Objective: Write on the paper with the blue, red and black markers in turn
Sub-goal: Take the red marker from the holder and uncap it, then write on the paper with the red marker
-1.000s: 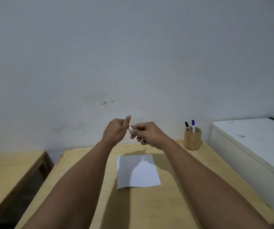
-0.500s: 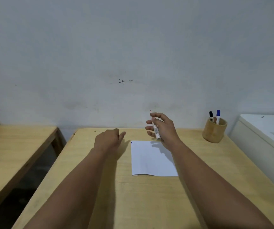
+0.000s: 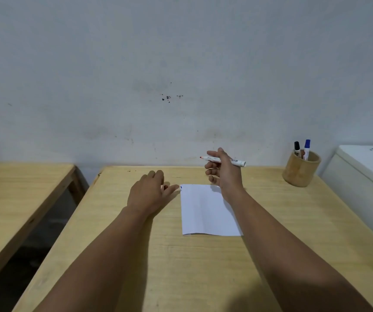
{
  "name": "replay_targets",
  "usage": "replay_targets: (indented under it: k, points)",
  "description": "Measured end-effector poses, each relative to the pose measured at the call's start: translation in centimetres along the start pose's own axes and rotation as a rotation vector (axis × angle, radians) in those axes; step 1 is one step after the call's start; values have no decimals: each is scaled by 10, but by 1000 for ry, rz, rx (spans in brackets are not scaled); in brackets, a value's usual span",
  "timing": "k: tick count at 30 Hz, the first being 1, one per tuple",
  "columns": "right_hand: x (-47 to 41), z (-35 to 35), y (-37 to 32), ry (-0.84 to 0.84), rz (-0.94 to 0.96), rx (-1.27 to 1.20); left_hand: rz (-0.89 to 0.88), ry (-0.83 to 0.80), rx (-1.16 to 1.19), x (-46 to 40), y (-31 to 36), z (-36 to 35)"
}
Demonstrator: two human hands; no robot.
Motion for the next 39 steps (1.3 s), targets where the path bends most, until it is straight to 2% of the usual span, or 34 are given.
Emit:
replay_targets:
  k: [4,7,11,15,21,24,30,39]
  points:
    - [8,-1,0,26,58,181,-96,142,109,35,36,28]
    - [8,-7,4,43,118,308,-238,49,185,64,60,20]
    - [8,-24,21,-24,123,401,-287,-159,72,84,64,-13]
    - [6,-38,34,-23,129,483,-300,-167,0,84,62,-18]
    - [-6,-37,59,23,126,502,-286,-156,-41,85,60,-21]
    - [-12,-30,67,51,94,478,-204,-160,-104,87,54,-20]
    - [-13,-31,68,33,119,470,-63,-269,-139,90,40,-26]
    - [-15,-29,69,57,138,482,-48,-300,-144,90,38,-30]
Point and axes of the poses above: each hand's wrist, its own x-axis away from the middle knuckle, its own z-axis out of the back of the hand, y = z × x, the point moved 10 cm from there along -x, towards the middle knuckle, and after that the axes turned 5 degrees about -z, right-handed, at the moved point
